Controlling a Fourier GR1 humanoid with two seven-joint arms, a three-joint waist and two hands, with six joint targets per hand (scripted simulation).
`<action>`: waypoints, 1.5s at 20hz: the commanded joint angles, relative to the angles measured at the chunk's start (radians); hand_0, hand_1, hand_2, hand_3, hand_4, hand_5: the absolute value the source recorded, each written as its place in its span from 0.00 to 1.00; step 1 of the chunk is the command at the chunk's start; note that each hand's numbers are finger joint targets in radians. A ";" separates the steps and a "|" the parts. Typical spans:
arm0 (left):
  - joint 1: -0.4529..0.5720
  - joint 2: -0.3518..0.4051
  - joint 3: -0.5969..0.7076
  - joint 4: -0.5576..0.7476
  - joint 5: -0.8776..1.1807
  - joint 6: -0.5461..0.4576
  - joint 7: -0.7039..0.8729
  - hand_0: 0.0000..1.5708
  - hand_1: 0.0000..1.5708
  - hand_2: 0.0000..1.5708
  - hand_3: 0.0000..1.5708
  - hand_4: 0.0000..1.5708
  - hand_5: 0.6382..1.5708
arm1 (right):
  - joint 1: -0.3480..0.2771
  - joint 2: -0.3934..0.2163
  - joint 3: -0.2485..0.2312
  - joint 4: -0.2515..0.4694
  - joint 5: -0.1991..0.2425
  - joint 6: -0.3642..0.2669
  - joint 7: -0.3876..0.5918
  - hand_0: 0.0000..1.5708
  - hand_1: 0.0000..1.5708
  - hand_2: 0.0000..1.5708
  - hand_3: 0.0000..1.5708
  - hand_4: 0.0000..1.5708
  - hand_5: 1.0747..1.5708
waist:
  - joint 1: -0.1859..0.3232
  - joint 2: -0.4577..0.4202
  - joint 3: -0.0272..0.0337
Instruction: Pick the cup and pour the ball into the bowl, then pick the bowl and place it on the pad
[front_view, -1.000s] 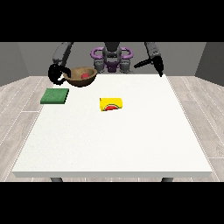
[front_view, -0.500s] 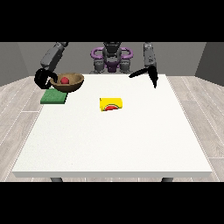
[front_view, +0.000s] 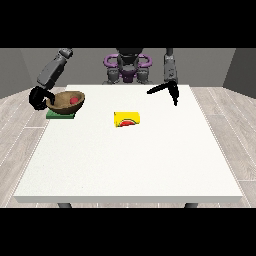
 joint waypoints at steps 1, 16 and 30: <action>0.035 -0.016 -0.037 -0.125 -0.015 0.009 0.030 0.00 0.00 0.00 0.00 0.00 0.99 | -0.014 -0.097 -0.020 0.068 0.007 0.072 -0.059 1.00 1.00 1.00 0.00 0.66 1.00 | -0.003 0.051 0.0005; 0.065 0.016 -0.026 -0.256 0.002 -0.036 0.182 0.00 0.00 0.00 0.00 0.00 1.00 | -0.087 -0.141 -0.037 0.169 -0.015 0.115 0.018 1.00 1.00 1.00 0.17 0.47 1.00 | -0.033 0.003 -0.0015; 0.072 0.007 -0.042 -0.334 -0.001 -0.031 0.166 0.00 0.00 0.00 0.00 0.00 0.99 | -0.065 -0.195 0.038 0.181 0.099 -0.040 -0.004 0.70 0.70 0.67 0.56 0.00 0.94 | -0.008 0.077 -0.0008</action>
